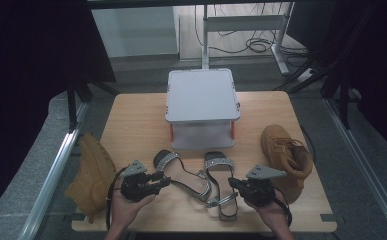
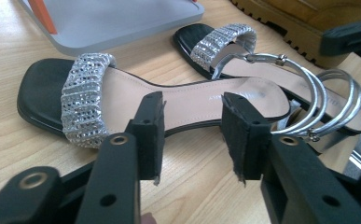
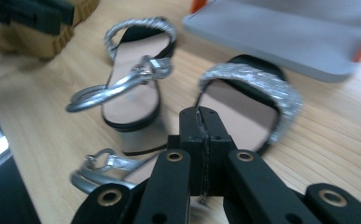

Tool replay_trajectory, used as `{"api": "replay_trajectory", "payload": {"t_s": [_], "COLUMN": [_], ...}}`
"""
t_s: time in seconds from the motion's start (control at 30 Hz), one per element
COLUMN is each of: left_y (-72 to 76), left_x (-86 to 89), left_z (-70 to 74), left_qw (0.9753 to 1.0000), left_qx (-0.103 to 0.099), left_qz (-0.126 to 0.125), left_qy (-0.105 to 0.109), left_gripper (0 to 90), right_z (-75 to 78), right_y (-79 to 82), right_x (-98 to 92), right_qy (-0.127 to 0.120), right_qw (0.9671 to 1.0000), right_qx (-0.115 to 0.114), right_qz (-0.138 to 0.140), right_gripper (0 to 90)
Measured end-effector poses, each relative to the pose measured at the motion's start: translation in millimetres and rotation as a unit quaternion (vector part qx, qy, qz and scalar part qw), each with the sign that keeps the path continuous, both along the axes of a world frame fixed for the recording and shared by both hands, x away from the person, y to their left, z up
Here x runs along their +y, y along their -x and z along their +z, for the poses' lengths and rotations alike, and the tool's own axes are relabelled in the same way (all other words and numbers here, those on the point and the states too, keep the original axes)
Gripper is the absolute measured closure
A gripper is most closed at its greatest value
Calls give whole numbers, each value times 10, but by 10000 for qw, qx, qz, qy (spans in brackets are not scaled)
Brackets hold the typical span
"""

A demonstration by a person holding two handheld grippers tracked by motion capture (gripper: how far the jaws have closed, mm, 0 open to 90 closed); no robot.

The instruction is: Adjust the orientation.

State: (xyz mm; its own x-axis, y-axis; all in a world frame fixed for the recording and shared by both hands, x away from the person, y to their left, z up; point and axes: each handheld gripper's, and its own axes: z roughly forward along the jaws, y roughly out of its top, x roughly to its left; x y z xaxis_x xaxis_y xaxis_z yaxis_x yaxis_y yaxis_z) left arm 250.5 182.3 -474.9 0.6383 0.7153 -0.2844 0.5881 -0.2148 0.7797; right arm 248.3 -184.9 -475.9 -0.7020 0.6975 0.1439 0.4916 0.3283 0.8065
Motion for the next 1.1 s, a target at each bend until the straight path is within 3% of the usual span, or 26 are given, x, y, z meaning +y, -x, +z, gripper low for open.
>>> {"api": "replay_trajectory", "payload": {"t_s": [0.23,0.6,1.1], "left_y": [45,-8,64], "left_x": [57,128,238], "left_z": [48,104,191], "left_qw": [10000,9996,9987], "left_qx": [-29,-152,-259], "left_qz": [55,145,392], "left_qy": [43,165,209], "left_gripper": [507,488,475], "right_z": [38,-21,-51], "right_y": [-100,-244,-235], "right_x": [366,547,672], "right_qy": [443,761,1176], "right_qw": [9983,9952,9912], "right_qx": [276,581,556], "right_qz": [274,192,263], "right_gripper": [891,893,893]}}
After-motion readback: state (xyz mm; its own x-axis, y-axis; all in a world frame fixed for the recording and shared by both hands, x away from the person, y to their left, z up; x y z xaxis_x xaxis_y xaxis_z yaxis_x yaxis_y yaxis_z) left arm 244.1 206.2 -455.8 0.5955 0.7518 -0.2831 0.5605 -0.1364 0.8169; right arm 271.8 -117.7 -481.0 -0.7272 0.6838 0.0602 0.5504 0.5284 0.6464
